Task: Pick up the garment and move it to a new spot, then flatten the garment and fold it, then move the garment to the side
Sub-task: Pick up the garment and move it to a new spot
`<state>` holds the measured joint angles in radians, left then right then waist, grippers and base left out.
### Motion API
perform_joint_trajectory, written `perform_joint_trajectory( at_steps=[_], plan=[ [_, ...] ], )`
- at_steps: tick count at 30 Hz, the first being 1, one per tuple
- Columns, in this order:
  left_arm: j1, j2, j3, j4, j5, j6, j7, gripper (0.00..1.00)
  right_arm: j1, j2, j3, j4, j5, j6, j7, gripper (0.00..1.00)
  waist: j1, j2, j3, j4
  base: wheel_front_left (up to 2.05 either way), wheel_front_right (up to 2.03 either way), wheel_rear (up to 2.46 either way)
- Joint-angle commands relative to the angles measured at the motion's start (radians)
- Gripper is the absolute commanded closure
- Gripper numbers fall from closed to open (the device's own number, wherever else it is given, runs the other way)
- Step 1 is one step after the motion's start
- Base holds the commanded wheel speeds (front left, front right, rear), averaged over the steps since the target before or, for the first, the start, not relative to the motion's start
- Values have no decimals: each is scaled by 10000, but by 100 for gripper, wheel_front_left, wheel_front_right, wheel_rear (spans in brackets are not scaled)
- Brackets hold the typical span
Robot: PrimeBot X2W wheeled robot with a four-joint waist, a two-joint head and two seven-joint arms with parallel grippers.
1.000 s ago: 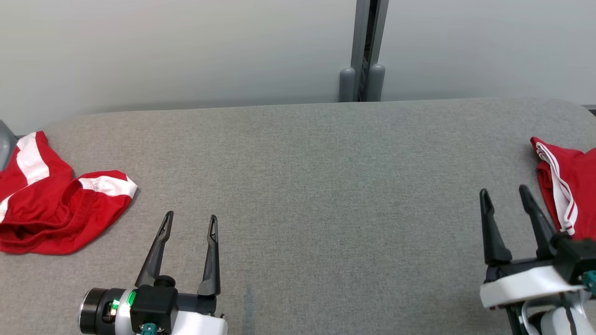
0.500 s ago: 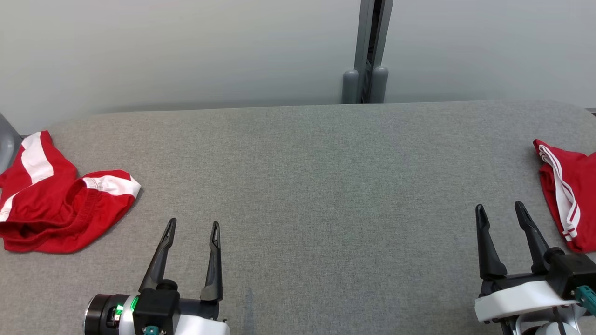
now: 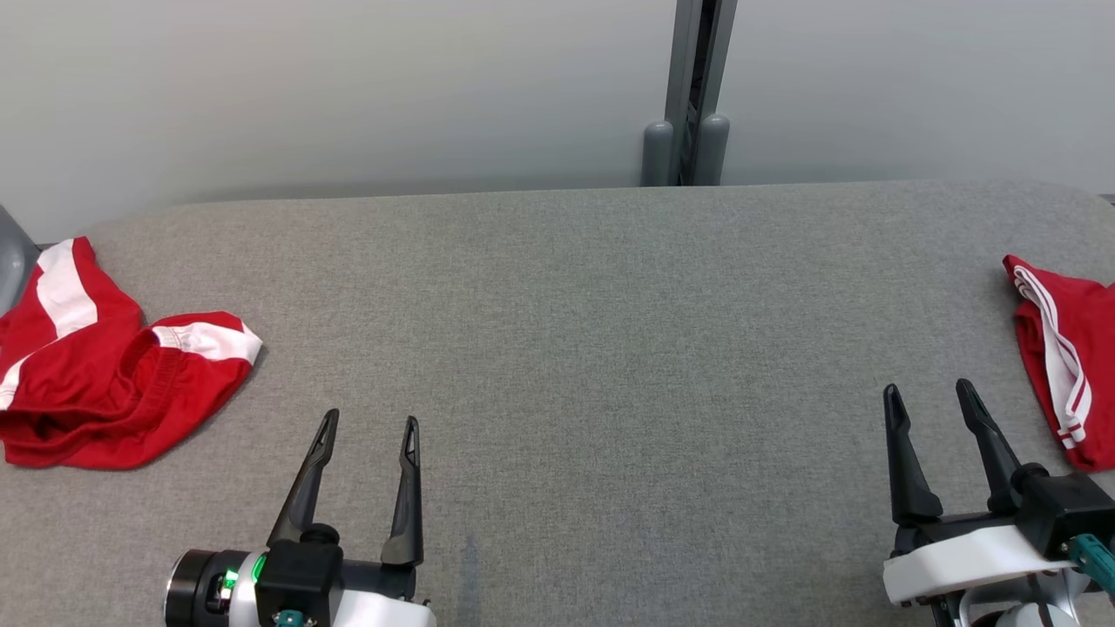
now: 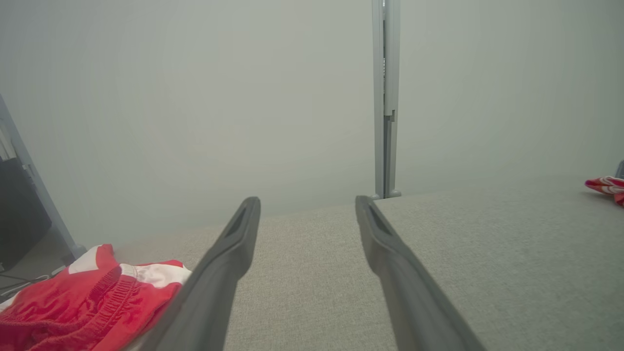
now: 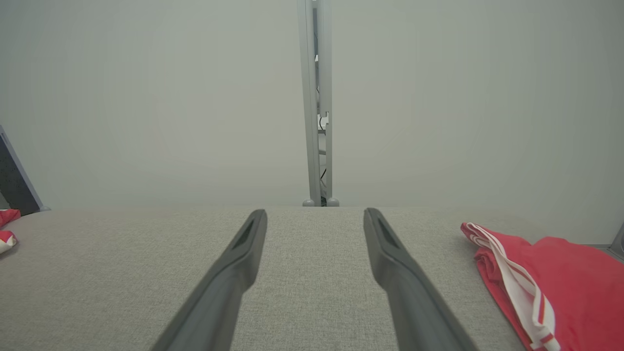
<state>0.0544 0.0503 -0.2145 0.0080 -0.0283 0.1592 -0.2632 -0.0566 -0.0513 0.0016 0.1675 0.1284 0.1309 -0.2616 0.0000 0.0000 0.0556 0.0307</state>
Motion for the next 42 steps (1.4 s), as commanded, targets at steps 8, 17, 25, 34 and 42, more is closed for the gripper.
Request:
perform_joint_trajectory(
  at_steps=[8, 17, 25, 34, 42],
  plan=[
    [-214, 19, -95, 61, -30, -83, -7, 0, -92, -18, -12, 33, 115, -3, -56, 0, 0, 0, 104, 180, 0, 0, 0],
    [-309, 22, -221, 69, -61, -42, -7, 0, -26, -20, 277, -43, 204, -3, -56, 0, 0, 0, 221, 1126, 0, 0, 0],
    [-43, 19, -156, 111, 1, -63, -7, 0, 44, -34, 562, 0, 292, -3, -55, 0, 0, 0, 113, 2431, 0, 0, 0],
    [237, 25, 3, 60, 113, -136, -7, 0, 262, -22, 874, 66, 503, -3, -56, 0, 0, 0, -213, 3800, 0, 0, 0],
    [448, 38, 240, -18, 103, -109, -7, 0, 204, -16, 1216, 179, 596, -1, -55, 0, 0, 0, -334, 4662, 0, 0, 0]
  ],
)
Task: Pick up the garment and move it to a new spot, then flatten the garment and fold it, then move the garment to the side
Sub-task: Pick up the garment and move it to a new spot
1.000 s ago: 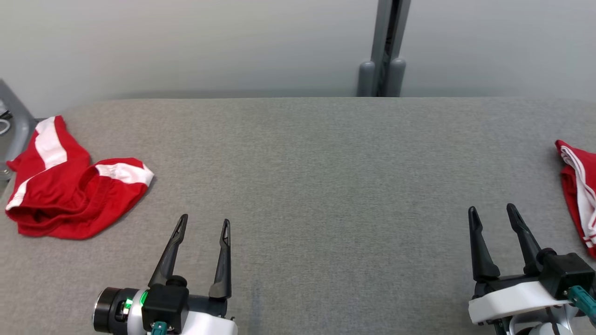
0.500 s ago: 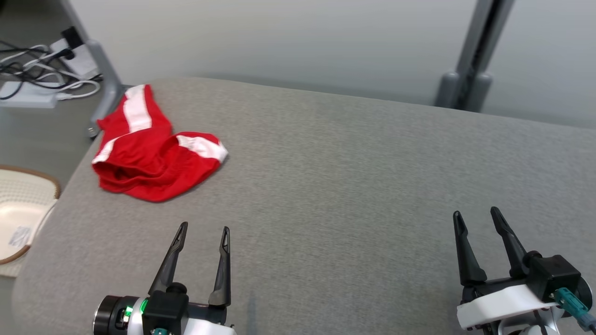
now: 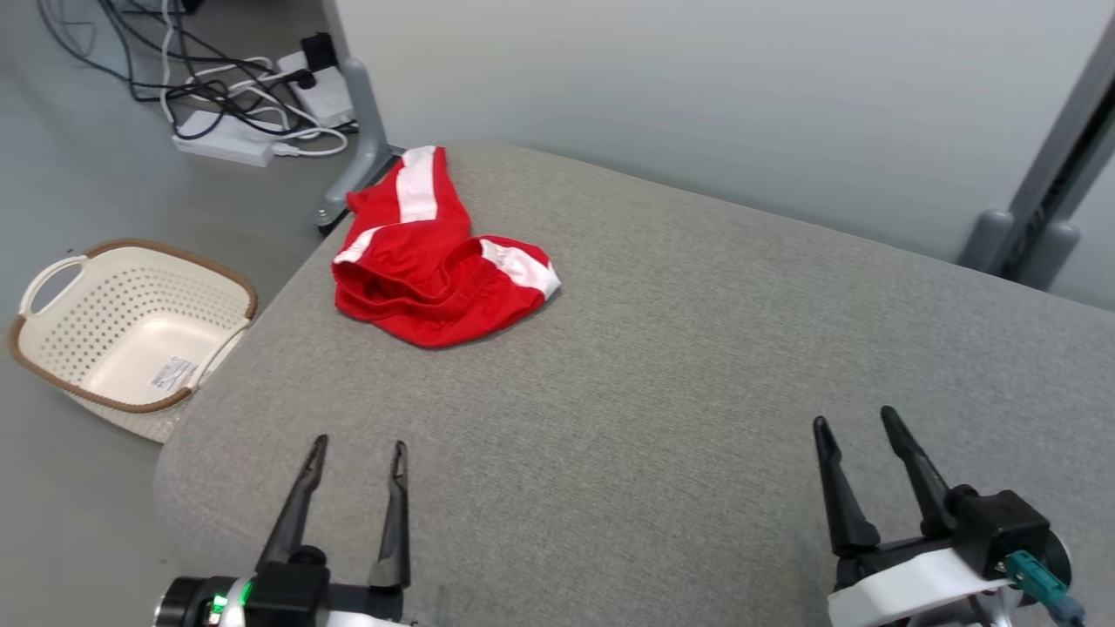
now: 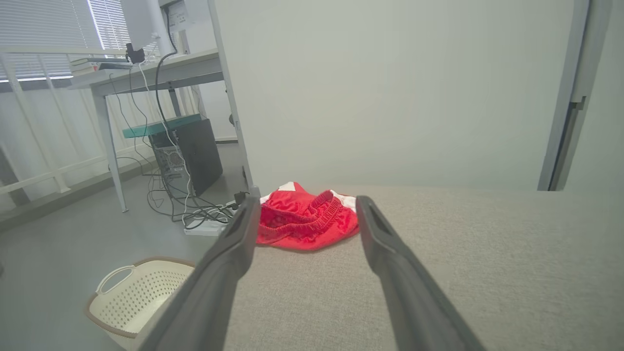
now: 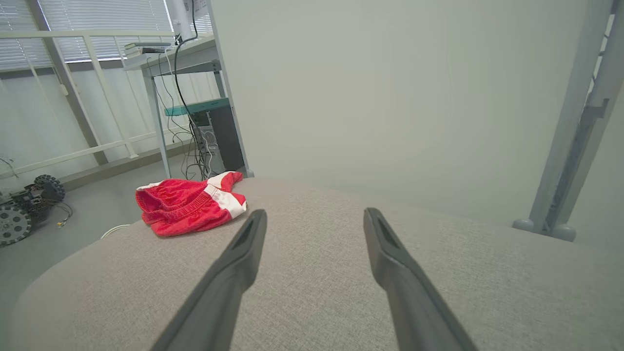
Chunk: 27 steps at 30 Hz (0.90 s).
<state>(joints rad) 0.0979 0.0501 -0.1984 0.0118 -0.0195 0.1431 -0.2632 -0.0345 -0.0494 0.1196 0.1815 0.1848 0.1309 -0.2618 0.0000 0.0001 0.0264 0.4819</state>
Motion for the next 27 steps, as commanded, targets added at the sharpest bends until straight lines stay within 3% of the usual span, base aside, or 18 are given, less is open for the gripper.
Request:
perform_joint_trajectory(
  at_steps=[1, 16, 27],
  plan=[
    [64, 36, 165, -107, -99, 101, -7, 0, -95, -41, 105, 70, 48, -3, -55, 0, 0, -1, -21, 179, 0, 0, 0],
    [278, 23, 395, -413, -203, 360, -7, 0, -598, -110, 673, 476, 196, -3, -55, 0, 0, -1, 34, 280, 0, 0, 0],
    [230, 20, 545, -386, -165, 216, -7, 0, -421, -137, 660, 492, 244, -3, -55, 0, 0, -1, -105, 201, 0, 0, 0]
  ],
)
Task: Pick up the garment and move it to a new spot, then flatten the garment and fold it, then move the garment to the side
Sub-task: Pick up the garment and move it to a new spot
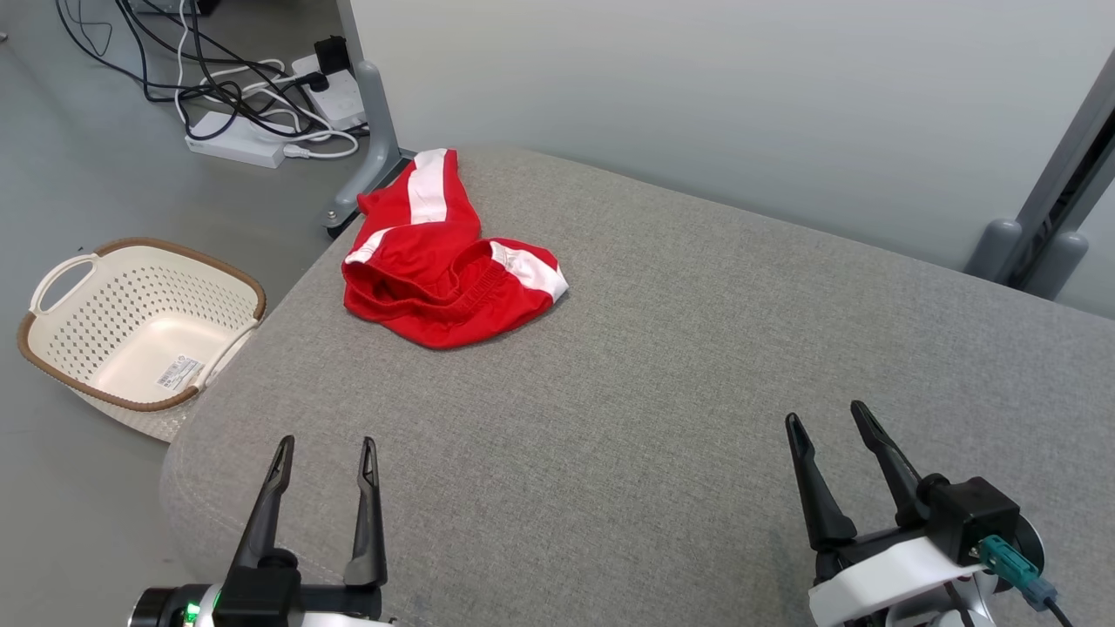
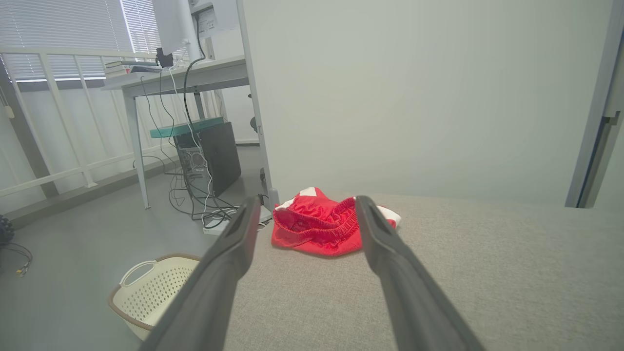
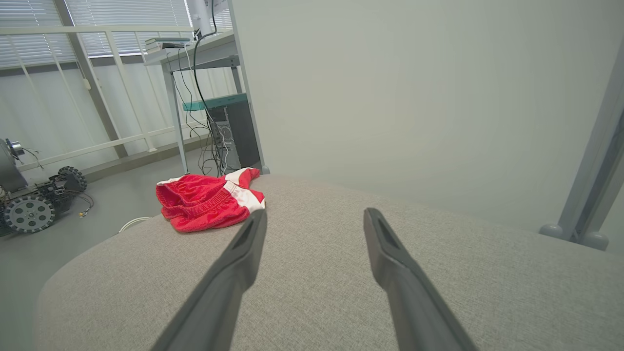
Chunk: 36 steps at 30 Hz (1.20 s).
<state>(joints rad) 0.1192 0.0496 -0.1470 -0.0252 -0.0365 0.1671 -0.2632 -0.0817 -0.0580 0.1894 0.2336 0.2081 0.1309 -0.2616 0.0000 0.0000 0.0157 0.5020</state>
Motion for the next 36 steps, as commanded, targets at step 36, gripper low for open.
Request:
perform_joint_trajectory(
  at_steps=[36],
  plan=[
    [-9258, 2246, 255, 7327, -1115, -2873, 3056, 0, -1694, -1691, -393, -4247, -1546, -3, 1655, 0, 0, 0, 4969, -1917, 0, 0, 0]
  ],
)
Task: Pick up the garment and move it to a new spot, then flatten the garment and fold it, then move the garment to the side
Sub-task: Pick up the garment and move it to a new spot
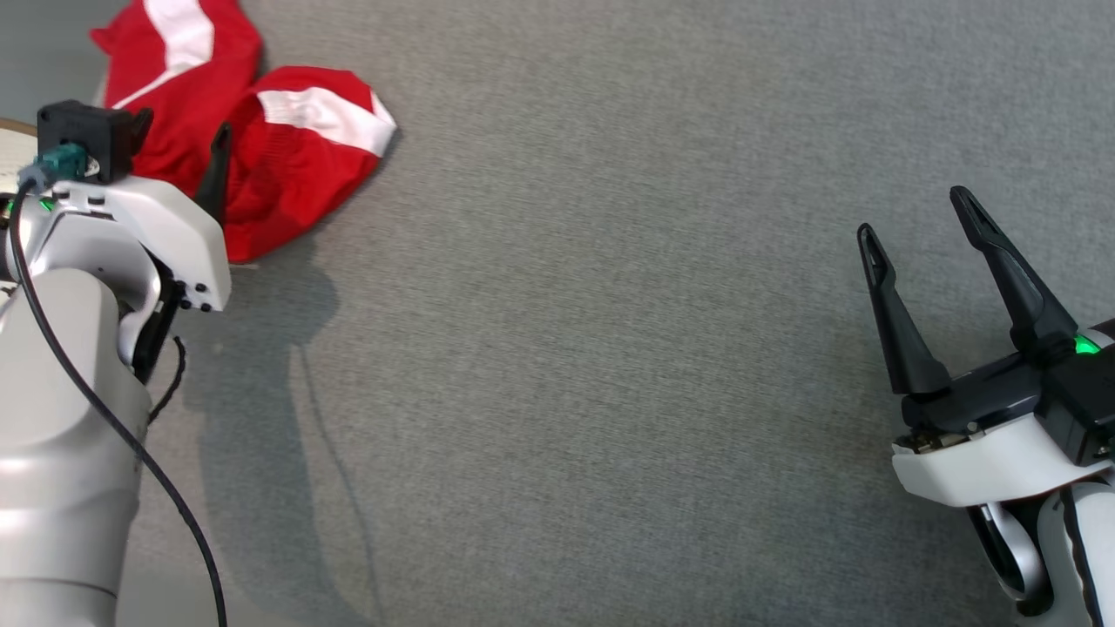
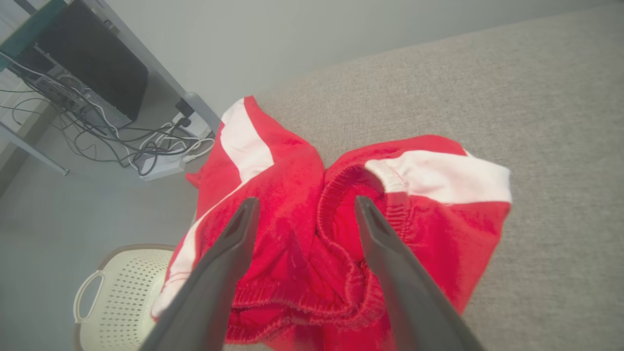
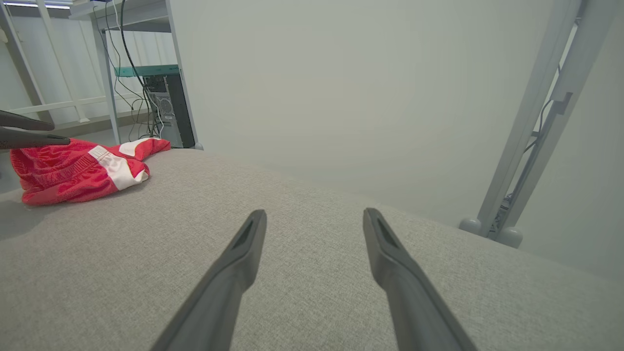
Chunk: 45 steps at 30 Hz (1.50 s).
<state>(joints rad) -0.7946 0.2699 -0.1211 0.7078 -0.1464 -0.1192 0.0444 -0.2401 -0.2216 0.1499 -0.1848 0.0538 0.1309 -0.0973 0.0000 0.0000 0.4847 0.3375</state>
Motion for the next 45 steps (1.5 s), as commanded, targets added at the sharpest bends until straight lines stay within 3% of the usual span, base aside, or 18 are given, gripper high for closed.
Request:
perform_joint_trajectory(
  at_steps=[1, 11, 21, 23, 30, 36, 45],
  plan=[
    [-330, 127, -63, 313, 17, -27, 106, 0, -116, -56, 20, -91, -8, -3, 16, 0, 0, 0, 354, -341, 0, 0, 0],
    [-1711, 568, -220, 2962, -445, -101, 1154, 0, -176, 10, 142, -141, -22, -3, -86, 0, 0, 0, 810, -879, 0, 0, 0],
    [-2294, 577, -513, 4389, -906, -101, 1941, 0, -132, 78, 178, -83, -143, -3, -181, 0, 0, 0, 973, -945, 0, 0, 0],
    [-2300, 394, -688, 4519, -1056, -101, 2171, 100, -141, 89, 187, -50, -143, -3, -196, 0, 0, 0, 954, -952, 0, 0, 0],
    [-2464, 669, -920, 4563, -1262, -101, 1574, 100, -152, 141, 182, 198, -111, -3, -301, 0, 0, 0, 749, -958, 0, 0, 0],
    [-2495, 572, -1015, 4540, -1355, -102, 925, 100, -184, 227, 108, 433, 0, -3, -510, 0, 0, 0, 359, -899, 0, 0, 0],
    [-2336, 693, -923, 3944, -1420, 162, -1612, 100, -106, 641, 245, 1174, 287, -3, -912, 0, 0, 0, -803, -964, 0, 0, 0]
  ],
)
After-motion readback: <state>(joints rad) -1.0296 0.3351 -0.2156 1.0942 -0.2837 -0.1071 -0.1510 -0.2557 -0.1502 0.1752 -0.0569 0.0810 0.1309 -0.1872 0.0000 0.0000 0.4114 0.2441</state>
